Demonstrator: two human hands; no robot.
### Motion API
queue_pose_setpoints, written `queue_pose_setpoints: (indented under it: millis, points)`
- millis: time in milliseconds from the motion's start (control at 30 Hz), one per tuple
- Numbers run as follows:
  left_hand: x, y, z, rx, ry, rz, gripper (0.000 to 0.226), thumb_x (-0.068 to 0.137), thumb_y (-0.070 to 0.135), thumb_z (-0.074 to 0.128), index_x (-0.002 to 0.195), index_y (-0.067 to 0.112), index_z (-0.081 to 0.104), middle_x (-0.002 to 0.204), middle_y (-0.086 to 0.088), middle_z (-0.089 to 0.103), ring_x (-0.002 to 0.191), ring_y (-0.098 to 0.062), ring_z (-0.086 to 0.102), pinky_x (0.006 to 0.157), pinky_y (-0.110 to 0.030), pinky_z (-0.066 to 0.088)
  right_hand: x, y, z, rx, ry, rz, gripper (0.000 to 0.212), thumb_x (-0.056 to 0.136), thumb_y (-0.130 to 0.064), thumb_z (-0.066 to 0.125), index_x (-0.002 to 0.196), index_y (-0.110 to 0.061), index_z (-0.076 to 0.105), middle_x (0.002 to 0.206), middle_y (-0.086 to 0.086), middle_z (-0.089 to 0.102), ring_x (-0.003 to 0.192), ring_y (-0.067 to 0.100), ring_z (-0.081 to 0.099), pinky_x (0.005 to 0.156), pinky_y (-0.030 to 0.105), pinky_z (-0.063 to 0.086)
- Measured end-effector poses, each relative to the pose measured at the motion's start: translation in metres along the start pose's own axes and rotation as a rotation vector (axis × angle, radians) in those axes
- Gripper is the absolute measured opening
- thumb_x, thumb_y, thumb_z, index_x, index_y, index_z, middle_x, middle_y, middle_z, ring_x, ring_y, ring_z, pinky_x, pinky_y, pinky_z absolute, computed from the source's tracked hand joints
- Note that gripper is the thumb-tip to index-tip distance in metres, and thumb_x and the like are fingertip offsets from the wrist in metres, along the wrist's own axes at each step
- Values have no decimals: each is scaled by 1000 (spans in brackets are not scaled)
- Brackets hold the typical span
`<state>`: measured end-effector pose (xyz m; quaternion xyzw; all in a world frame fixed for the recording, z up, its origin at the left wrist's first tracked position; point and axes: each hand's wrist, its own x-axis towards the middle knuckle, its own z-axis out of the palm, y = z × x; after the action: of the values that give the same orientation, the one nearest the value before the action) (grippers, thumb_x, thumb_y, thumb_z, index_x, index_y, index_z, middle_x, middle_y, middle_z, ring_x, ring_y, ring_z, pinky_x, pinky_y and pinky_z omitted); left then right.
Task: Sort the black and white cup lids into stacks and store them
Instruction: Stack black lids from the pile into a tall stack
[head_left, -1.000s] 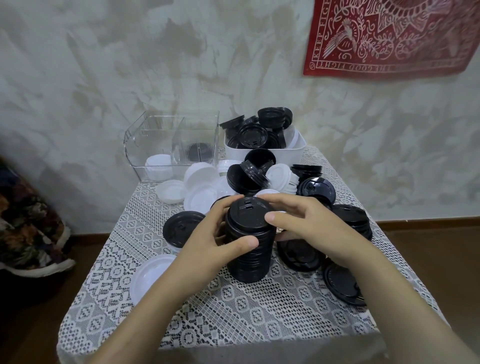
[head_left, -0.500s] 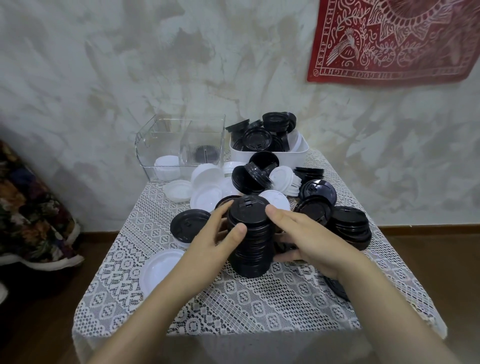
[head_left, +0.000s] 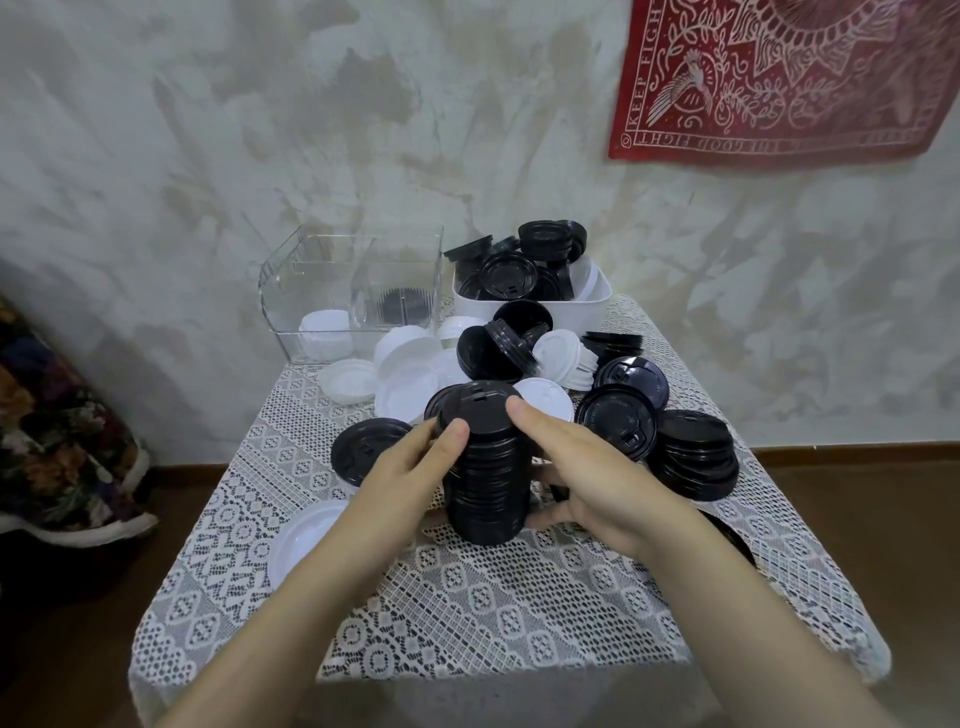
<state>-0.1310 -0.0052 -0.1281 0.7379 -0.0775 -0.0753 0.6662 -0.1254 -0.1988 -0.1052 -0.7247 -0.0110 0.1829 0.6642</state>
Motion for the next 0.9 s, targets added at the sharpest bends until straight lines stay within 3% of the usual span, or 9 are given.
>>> queue_pose_setpoints:
  millis: [133, 333, 533, 667, 733, 900]
  points:
    - [-2, 3, 3, 35, -67, 66, 39, 93, 60, 59, 132, 57, 55, 128, 27, 67, 119, 6, 63, 107, -42, 52, 2, 3, -4, 1, -8, 7, 50, 95, -69, 52, 129, -37, 68, 123, -16, 73, 120, 11, 65, 99, 53, 57]
    - [0, -2, -2, 114, -142, 75, 57, 89, 66, 61, 142, 63, 42, 141, 30, 57, 132, 2, 55, 116, -46, 43, -1, 6, -7, 44, -12, 20, 48, 94, -67, 56, 126, -34, 71, 125, -13, 72, 125, 15, 61, 95, 56, 59]
    - [-5, 1, 3, 99, -64, 135, 48, 91, 62, 63, 137, 58, 50, 135, 26, 63, 126, 1, 60, 113, -47, 46, -4, 3, -5, 20, -10, -8, 47, 94, -67, 55, 125, -36, 71, 124, -15, 72, 125, 12, 61, 99, 55, 56]
    - [-1, 8, 3, 60, -11, 155, 63, 83, 67, 68, 141, 52, 49, 133, 21, 66, 125, -3, 62, 111, -47, 48, -5, -9, -7, 10, 3, -43, 48, 90, -71, 56, 123, -39, 72, 124, -16, 72, 128, 12, 59, 99, 55, 56]
    - [2, 9, 4, 40, 11, 145, 58, 86, 67, 70, 138, 50, 51, 129, 21, 69, 122, -2, 64, 110, -47, 49, -4, -13, -6, 8, 12, -44, 47, 91, -71, 55, 122, -40, 72, 122, -15, 73, 127, 13, 60, 98, 54, 57]
    - [3, 4, 3, 43, -21, 89, 58, 82, 69, 69, 134, 49, 55, 127, 22, 69, 121, -1, 64, 110, -47, 49, -5, -8, -6, 23, 8, -24, 45, 93, -67, 56, 122, -38, 73, 123, -16, 73, 126, 11, 61, 99, 55, 56]
